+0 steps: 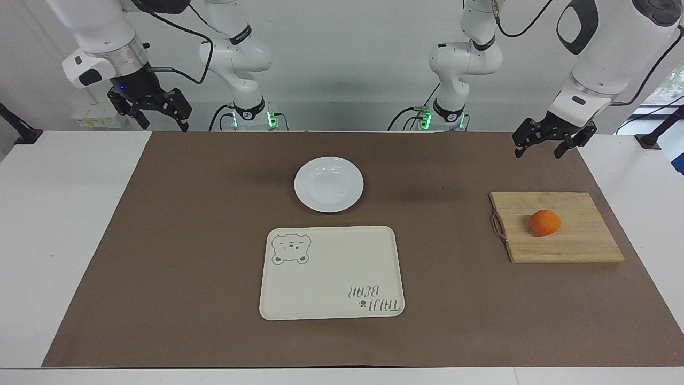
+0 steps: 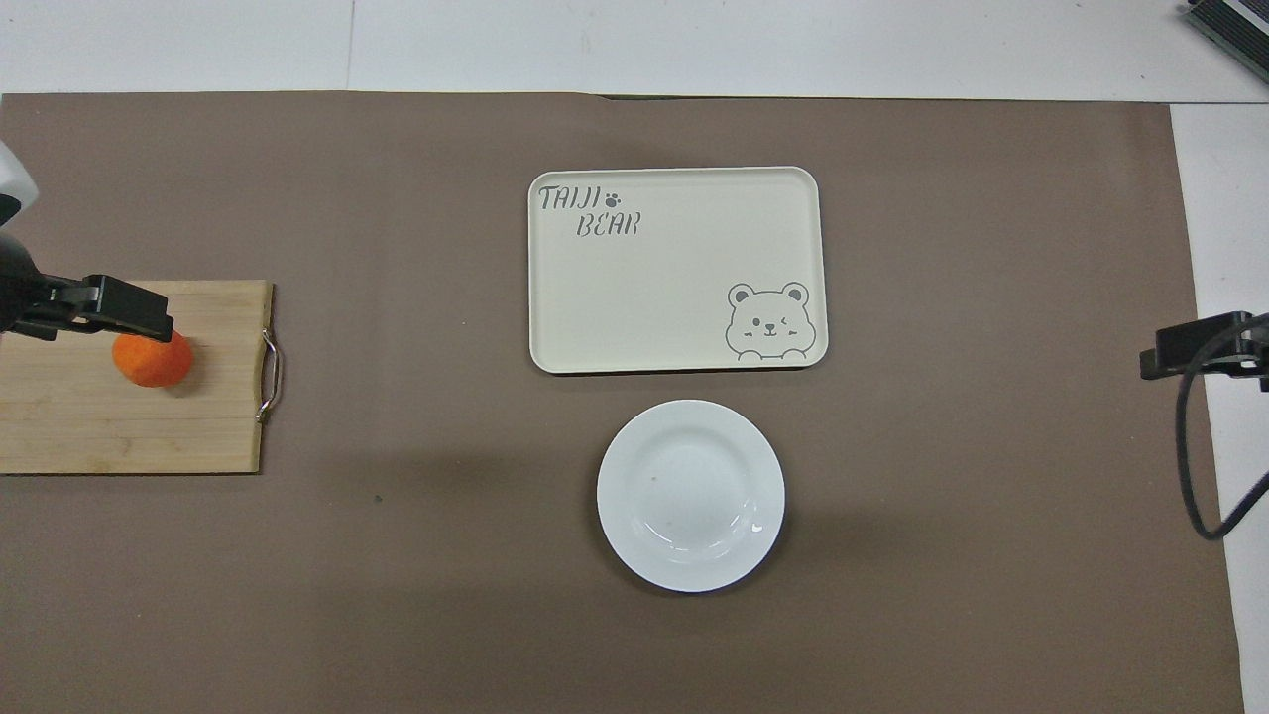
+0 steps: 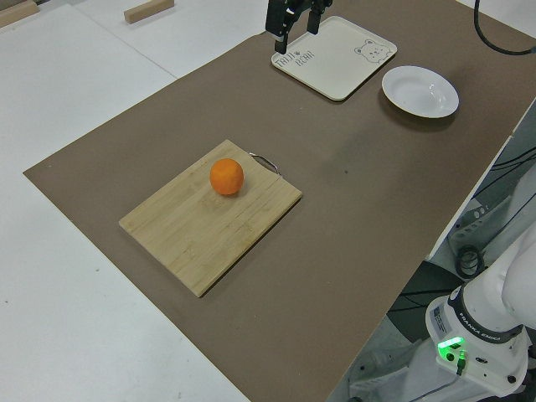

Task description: Place orange and plate with both arms

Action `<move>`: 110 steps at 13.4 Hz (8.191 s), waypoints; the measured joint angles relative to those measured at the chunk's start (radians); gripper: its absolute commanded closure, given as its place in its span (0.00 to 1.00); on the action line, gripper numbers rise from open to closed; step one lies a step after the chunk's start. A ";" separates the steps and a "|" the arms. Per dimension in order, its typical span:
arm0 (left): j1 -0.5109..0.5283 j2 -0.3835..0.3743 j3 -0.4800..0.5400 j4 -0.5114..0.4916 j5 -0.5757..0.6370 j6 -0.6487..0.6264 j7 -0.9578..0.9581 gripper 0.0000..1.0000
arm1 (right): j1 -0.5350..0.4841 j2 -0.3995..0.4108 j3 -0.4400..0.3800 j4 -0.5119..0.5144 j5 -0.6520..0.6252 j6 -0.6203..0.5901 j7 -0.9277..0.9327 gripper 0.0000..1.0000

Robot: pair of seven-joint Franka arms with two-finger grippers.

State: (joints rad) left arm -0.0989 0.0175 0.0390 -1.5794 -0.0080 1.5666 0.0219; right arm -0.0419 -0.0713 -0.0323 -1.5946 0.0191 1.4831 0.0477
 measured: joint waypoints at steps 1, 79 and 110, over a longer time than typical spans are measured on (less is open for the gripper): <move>0.000 0.000 0.000 -0.001 0.000 0.000 0.000 0.00 | 0.000 0.000 0.000 0.000 0.000 0.000 0.000 0.00; 0.031 0.027 -0.018 -0.151 -0.015 0.165 0.003 1.00 | 0.000 0.000 0.000 0.000 0.000 0.000 0.000 0.00; -0.609 0.199 -0.155 -0.430 -0.068 0.785 -0.005 1.00 | 0.000 0.000 0.000 0.000 0.000 0.000 0.000 0.00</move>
State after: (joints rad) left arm -0.7082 0.2161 -0.1165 -2.0093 -0.0763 2.3512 0.0169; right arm -0.0418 -0.0713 -0.0323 -1.5947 0.0191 1.4831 0.0477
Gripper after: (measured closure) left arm 0.278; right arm 0.000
